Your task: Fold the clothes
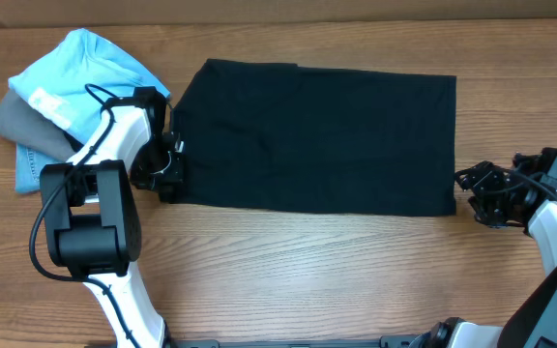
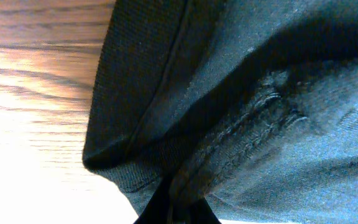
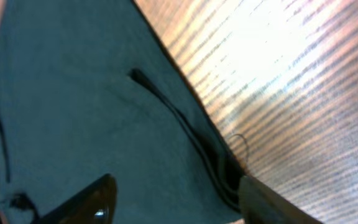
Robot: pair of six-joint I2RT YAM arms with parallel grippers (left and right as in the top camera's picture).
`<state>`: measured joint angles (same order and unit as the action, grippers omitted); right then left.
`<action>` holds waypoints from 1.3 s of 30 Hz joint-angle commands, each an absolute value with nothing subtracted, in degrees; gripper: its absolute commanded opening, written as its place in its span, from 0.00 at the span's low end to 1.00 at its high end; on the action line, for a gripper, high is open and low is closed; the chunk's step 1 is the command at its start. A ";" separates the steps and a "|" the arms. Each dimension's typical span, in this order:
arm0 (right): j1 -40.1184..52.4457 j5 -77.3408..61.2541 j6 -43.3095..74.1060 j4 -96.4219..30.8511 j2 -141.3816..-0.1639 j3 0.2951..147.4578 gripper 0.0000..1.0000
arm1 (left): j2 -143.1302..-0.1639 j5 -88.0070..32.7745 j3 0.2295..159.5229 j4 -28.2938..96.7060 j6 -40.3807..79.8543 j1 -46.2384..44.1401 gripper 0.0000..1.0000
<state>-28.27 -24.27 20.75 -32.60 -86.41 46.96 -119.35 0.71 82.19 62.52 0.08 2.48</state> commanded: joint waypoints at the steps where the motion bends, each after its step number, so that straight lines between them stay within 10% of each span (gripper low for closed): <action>1: -26.28 -19.92 19.49 -33.04 -87.13 46.30 0.62 | -117.99 3.01 81.87 62.43 0.89 2.96 0.05; 16: -23.99 -15.62 22.37 -35.70 -94.21 46.13 0.54 | -117.99 3.01 81.87 62.70 0.89 2.98 0.06; 21: -24.01 -19.33 21.50 -34.98 -94.21 46.13 0.41 | -118.02 2.98 81.87 62.28 0.89 2.98 0.07; 27: -24.56 -18.52 20.60 -39.38 -94.08 46.57 0.04 | -118.02 3.03 81.87 62.35 0.86 2.98 0.07; 39: -28.40 -11.70 23.27 -48.21 -93.89 47.88 0.04 | -117.99 6.94 82.06 64.73 0.89 3.55 0.07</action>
